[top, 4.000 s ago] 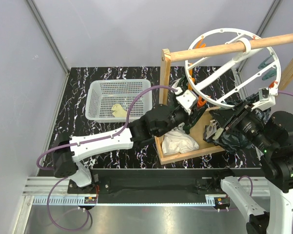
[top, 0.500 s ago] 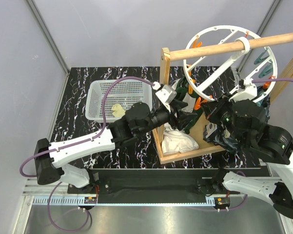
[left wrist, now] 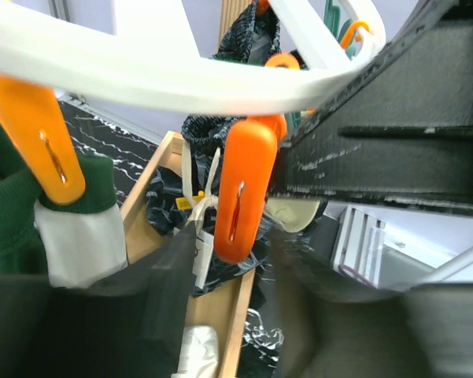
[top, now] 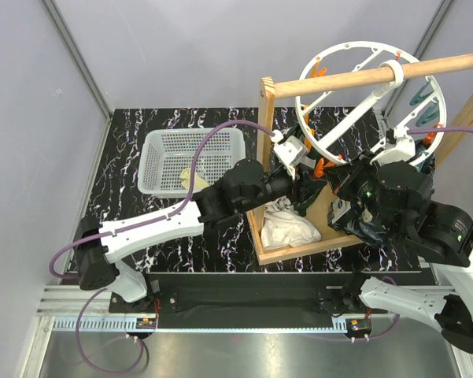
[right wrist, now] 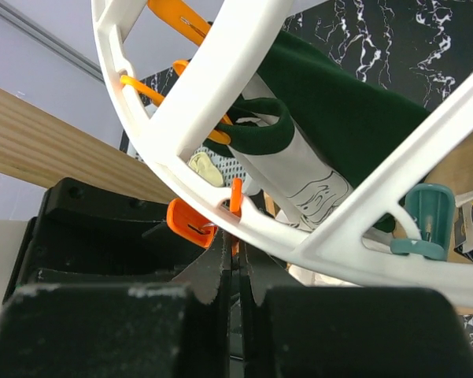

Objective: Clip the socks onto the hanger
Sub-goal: Open the clamp at the hanger.

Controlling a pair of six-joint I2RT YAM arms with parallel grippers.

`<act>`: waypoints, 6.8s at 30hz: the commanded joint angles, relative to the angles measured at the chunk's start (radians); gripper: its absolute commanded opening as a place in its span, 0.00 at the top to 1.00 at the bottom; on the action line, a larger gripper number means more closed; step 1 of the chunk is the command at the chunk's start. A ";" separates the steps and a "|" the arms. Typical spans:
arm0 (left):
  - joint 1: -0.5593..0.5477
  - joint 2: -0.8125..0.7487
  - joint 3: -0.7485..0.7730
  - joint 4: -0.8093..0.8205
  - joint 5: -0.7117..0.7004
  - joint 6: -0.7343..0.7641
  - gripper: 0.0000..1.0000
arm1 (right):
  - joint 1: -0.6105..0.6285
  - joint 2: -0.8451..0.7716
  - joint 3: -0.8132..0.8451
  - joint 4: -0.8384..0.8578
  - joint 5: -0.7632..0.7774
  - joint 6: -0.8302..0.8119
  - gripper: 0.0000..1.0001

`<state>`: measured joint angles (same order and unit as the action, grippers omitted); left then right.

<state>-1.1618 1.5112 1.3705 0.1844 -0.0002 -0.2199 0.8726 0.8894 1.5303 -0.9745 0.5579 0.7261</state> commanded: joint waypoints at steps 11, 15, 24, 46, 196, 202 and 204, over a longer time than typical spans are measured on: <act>0.004 0.067 0.151 -0.055 -0.069 -0.013 1.00 | 0.003 0.062 0.166 -0.160 0.014 0.013 0.75; 0.001 0.083 0.167 -0.085 -0.109 -0.036 1.00 | 0.003 0.089 0.211 -0.197 0.014 0.006 0.56; -0.030 0.089 0.187 -0.111 -0.207 -0.033 1.00 | 0.003 0.141 0.249 -0.225 0.056 0.010 0.50; -0.081 0.075 0.145 -0.020 -0.279 0.014 1.00 | 0.003 0.037 0.013 0.074 0.224 0.047 0.46; -0.021 0.087 -0.001 0.352 -0.060 0.330 1.00 | 0.003 -0.023 -0.122 0.217 0.198 -0.149 0.49; -0.026 0.087 -0.001 0.352 -0.058 0.329 1.00 | 0.003 -0.030 -0.143 0.275 0.215 -0.183 0.55; -0.027 0.089 -0.001 0.352 -0.058 0.327 1.00 | 0.002 -0.033 -0.147 0.280 0.223 -0.189 0.56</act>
<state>-1.1816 1.6203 1.3308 0.4431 -0.0731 0.1188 0.8734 0.8658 1.3876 -0.7940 0.7071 0.5755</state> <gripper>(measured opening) 0.198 0.447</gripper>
